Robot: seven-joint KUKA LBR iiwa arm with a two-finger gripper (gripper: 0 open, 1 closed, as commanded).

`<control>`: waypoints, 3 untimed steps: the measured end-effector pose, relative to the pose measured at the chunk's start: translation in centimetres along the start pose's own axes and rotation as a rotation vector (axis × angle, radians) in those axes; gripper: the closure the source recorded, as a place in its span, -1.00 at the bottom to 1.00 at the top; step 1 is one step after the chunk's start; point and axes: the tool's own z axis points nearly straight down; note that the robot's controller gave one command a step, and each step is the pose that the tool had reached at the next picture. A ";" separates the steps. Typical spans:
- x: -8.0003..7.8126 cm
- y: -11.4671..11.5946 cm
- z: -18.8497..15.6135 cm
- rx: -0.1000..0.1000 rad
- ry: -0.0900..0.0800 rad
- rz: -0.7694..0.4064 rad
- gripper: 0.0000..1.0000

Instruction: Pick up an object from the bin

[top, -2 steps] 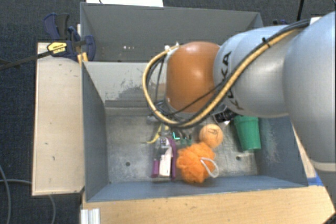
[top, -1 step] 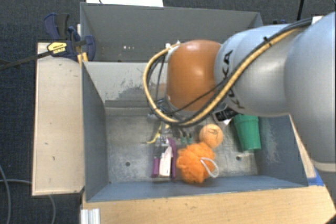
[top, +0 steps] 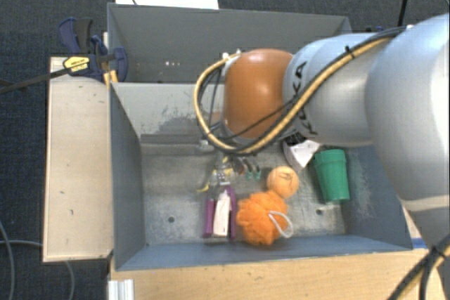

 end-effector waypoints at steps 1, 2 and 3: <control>-2.2 -0.8 2.7 -0.007 0.006 -0.161 -1.00; -2.5 -1.1 2.7 -0.004 -0.013 -0.157 -1.00; -3.0 -2.4 2.7 -0.013 -0.017 -0.241 -1.00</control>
Offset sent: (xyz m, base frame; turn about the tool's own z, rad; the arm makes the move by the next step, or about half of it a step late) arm 0.0232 -0.0371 -0.0409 -0.0883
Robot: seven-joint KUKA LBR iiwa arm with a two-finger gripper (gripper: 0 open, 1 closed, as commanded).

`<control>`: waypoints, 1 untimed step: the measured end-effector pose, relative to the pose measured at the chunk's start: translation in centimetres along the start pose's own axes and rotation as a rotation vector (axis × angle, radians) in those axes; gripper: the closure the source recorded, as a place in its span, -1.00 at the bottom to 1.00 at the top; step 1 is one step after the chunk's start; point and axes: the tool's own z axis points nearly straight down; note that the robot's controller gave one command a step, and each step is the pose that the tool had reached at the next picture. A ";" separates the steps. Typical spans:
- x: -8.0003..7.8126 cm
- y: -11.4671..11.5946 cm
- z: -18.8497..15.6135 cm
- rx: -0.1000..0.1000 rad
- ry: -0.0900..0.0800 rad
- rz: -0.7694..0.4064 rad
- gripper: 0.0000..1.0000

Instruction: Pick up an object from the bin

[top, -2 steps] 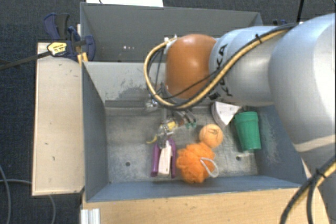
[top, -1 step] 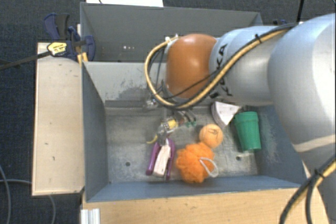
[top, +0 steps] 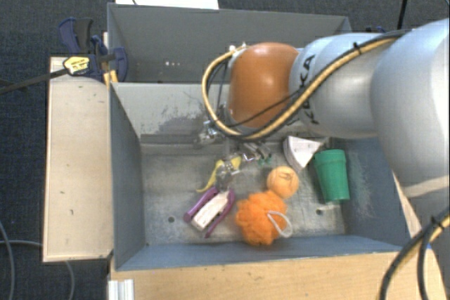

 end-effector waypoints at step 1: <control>0.2 -1.5 0.5 0.021 0.015 0.039 1.00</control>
Offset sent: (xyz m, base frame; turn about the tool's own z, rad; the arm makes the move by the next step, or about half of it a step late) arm 0.0000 0.0000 0.0000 0.0000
